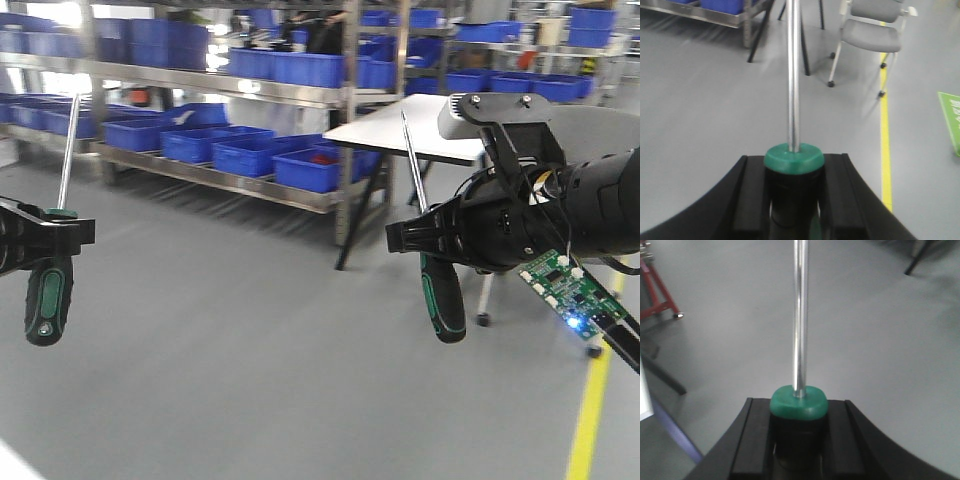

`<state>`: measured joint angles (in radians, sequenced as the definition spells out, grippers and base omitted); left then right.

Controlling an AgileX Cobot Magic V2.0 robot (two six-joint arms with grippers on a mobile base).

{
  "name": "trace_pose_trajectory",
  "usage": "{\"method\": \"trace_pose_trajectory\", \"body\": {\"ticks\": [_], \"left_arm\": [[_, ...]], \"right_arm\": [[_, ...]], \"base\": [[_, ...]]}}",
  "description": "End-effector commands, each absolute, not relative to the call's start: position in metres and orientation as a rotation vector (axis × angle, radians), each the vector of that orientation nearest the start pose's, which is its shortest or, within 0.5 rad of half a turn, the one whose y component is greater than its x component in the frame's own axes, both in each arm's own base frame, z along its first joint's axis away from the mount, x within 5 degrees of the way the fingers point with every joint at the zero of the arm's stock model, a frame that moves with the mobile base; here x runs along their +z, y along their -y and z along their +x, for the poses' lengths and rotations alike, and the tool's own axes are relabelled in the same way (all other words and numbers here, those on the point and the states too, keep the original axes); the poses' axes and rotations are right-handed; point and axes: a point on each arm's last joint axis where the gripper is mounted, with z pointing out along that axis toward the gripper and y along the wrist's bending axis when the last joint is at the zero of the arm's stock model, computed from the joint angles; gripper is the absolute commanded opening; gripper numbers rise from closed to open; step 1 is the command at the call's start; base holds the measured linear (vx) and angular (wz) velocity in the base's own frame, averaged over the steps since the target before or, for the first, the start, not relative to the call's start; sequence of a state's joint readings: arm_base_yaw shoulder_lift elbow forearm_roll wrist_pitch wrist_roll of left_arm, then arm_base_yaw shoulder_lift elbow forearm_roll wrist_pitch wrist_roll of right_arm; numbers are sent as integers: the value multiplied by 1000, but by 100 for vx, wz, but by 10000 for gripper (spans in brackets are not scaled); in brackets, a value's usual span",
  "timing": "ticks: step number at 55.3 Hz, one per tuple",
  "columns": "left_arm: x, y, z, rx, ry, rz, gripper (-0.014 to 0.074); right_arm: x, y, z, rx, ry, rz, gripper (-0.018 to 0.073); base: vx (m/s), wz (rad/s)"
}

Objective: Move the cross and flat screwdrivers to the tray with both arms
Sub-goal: 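Hold both screwdrivers while the base turns away from the table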

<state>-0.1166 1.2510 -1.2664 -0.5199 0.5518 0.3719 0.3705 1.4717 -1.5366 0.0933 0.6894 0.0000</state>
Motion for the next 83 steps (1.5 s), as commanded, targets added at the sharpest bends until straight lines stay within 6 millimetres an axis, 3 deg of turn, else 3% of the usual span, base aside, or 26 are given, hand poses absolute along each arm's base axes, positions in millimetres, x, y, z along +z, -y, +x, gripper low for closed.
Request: {"method": "trace_pose_trajectory", "body": {"ticks": [1, 47, 83], "left_arm": [[445, 54, 264, -399, -1816, 165, 0], [444, 54, 264, -399, -1818, 164, 0], [444, 54, 264, -399, -1818, 164, 0]], "right_arm": [[452, -120, 299, 343, -1934, -319, -8], [452, -120, 299, 343, -1934, -319, -8], [452, -120, 299, 343, -1934, -319, -8]], "base": [[17, -58], [27, -45], [46, 23]]}}
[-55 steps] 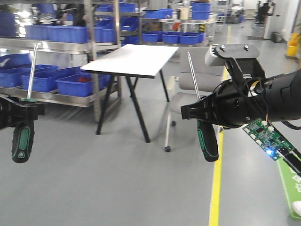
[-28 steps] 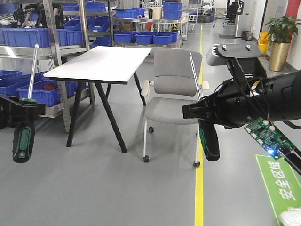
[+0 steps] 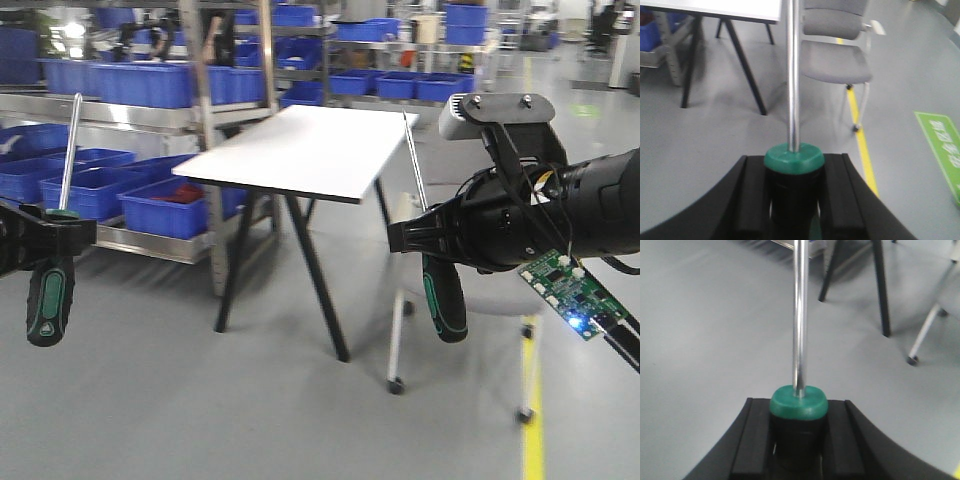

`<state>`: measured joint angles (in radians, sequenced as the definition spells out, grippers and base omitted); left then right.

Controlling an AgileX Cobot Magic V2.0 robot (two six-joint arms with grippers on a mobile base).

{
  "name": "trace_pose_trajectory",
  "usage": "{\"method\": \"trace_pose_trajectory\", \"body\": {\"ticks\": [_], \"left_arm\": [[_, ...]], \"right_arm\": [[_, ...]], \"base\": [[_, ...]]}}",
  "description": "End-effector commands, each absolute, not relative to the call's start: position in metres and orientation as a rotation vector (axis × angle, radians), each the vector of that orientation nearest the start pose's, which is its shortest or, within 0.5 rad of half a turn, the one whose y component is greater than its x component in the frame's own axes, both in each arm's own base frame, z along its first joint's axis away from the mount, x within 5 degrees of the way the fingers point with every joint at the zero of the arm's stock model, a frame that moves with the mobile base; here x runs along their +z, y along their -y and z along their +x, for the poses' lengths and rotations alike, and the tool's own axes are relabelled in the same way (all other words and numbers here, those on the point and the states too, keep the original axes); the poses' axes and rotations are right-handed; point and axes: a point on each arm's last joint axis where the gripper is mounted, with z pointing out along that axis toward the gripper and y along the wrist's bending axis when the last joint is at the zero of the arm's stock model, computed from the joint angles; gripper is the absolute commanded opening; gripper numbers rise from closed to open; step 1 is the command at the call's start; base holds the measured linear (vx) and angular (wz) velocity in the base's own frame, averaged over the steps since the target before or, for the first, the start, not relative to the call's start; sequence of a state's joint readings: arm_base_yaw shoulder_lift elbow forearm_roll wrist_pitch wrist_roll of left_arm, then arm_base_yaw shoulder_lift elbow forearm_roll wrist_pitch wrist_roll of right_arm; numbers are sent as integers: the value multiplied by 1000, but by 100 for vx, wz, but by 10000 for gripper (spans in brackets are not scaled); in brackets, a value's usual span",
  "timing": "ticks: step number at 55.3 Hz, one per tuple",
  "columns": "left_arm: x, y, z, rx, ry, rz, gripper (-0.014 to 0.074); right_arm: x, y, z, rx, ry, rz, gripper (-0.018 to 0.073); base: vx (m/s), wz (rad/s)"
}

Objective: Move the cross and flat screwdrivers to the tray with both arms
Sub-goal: 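Hold both screwdrivers while the base turns away from the table, then hold both screwdrivers while driving to the shelf with the metal tray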

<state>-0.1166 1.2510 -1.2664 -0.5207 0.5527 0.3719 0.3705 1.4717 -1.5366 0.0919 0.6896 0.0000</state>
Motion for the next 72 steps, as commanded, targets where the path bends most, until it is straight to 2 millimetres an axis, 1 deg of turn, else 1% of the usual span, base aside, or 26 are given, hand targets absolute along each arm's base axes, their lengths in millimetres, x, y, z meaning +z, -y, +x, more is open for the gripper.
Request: {"method": "trace_pose_trajectory", "body": {"ticks": [1, 72], "left_arm": [[444, 54, 264, -399, -1818, 164, 0], [443, 54, 264, -401, -1825, 167, 0]], "right_arm": [[452, -120, 299, 343, -1934, -319, -8], [453, -120, 300, 340, -1925, -319, -8]], "base": [[53, 53], [57, 62]]}}
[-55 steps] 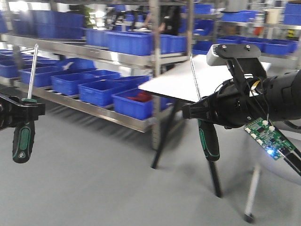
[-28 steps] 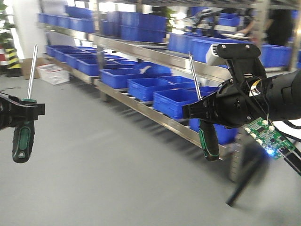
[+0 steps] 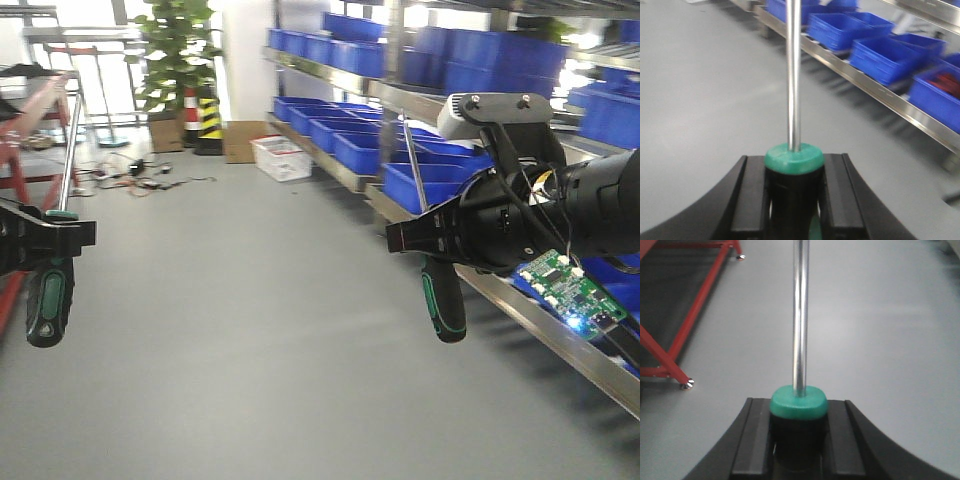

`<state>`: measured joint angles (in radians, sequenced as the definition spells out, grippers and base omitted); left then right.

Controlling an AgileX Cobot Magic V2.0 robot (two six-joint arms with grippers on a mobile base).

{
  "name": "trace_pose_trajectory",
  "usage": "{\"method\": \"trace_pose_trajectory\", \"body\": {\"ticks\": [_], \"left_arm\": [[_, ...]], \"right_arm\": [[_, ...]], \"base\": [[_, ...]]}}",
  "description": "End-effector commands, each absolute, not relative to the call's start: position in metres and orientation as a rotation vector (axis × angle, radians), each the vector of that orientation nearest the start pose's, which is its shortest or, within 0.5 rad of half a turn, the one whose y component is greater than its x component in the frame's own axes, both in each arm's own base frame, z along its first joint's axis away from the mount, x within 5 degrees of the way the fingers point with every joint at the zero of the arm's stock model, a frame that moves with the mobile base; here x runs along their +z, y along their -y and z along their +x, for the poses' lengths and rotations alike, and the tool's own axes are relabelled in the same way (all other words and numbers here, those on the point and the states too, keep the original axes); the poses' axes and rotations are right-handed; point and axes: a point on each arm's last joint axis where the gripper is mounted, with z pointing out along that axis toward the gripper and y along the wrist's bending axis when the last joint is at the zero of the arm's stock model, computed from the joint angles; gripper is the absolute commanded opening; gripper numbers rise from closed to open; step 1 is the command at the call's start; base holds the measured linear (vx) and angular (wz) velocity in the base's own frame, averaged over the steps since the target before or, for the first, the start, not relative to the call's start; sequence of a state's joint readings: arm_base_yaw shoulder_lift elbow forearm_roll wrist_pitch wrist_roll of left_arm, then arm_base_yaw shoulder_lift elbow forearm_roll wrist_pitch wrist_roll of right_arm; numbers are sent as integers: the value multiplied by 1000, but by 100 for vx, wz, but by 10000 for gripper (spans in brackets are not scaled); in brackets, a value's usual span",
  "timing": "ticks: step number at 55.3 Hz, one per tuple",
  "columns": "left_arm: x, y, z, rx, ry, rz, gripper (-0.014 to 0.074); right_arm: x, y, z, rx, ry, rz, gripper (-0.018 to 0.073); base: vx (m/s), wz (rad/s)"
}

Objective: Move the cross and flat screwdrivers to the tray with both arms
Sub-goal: 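Hold both screwdrivers while driving to the shelf with the metal tray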

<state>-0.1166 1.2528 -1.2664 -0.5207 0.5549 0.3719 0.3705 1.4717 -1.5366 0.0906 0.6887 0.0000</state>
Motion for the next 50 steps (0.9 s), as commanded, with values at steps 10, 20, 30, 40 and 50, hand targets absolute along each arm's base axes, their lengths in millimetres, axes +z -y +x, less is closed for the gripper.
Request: {"method": "trace_pose_trajectory", "body": {"ticks": [10, 20, 30, 40, 50], "left_arm": [[443, 54, 264, -401, -1825, 168, 0], [443, 54, 264, -402, -1826, 168, 0], [443, 54, 264, -402, -1827, 168, 0], [443, 54, 264, -402, -1827, 168, 0], [443, 54, 264, -402, -1827, 168, 0]], "right_arm": [[453, -120, 300, 341, -1928, -319, -8], [452, -120, 300, 341, -1930, -319, -8], [452, -120, 300, 341, -1930, -319, -8], [452, -120, 300, 341, -1930, -319, -8], [452, -120, 300, 341, -1930, -319, -8]], "base": [[62, 53], [63, 45], [63, 32], [63, 15], [61, 0]]}}
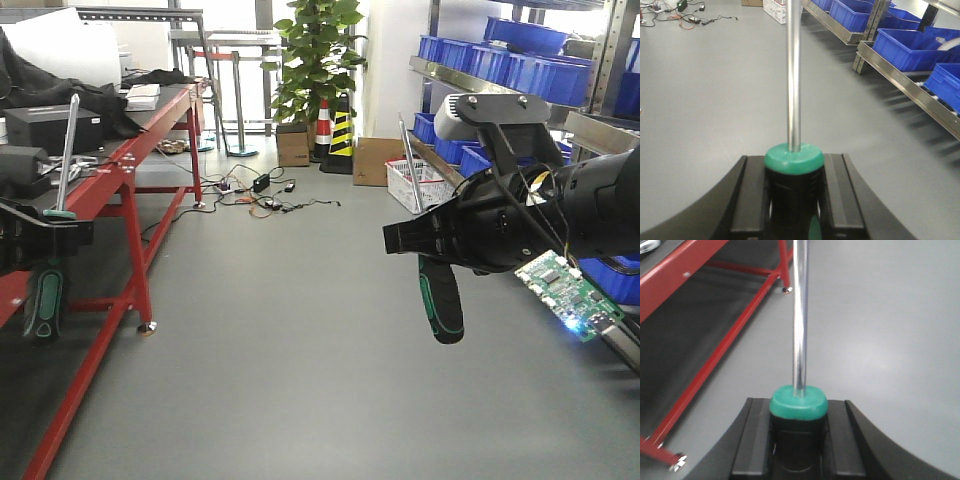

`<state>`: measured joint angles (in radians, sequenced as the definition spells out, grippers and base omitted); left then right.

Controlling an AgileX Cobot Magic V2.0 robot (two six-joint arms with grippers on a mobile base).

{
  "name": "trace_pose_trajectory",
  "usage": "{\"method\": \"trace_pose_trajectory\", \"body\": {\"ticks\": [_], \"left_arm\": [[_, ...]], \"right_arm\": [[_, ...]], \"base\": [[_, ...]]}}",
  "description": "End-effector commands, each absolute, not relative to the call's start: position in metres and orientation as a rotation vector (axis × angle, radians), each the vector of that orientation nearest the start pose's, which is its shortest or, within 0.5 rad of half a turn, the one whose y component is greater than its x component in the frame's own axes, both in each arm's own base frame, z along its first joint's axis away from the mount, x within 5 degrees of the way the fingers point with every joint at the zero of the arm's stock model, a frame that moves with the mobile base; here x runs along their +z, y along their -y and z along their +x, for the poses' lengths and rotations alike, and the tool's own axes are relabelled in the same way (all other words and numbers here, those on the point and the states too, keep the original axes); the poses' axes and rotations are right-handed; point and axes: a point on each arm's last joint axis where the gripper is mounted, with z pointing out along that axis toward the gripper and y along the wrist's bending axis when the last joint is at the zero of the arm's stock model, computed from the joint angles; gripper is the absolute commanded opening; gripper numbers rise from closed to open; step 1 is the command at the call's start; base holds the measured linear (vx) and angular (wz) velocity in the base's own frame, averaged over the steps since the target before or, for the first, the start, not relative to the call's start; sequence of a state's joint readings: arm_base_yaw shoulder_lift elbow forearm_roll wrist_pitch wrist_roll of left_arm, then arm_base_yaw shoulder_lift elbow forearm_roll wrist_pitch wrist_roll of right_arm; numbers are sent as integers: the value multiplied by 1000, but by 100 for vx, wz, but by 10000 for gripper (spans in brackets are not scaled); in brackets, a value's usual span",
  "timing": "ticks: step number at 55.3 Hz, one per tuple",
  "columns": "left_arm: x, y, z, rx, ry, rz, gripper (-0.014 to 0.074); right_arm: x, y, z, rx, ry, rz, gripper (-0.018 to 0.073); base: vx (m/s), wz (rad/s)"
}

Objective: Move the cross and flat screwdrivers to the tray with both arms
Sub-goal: 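Hold both screwdrivers while driving to the shelf with the metal tray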

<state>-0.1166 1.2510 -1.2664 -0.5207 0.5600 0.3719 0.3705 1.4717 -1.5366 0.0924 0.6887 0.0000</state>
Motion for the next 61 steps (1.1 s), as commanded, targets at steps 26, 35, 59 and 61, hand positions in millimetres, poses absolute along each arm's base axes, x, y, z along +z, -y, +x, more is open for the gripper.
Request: {"method": "trace_pose_trajectory", "body": {"ticks": [26, 35, 59, 61], "left_arm": [[443, 54, 264, -402, -1827, 168, 0], [443, 54, 264, -402, -1827, 168, 0], [443, 54, 264, -402, -1826, 168, 0], [443, 54, 264, -402, -1826, 168, 0]], "right_arm": [[452, -120, 300, 341, -1930, -319, -8], [452, -120, 299, 341, -1932, -320, -8], [452, -120, 299, 341, -1932, -320, -8], [452, -120, 299, 341, -1932, -320, -8]], "base": [[58, -23], [54, -46], [50, -66], [46, -79]]}}
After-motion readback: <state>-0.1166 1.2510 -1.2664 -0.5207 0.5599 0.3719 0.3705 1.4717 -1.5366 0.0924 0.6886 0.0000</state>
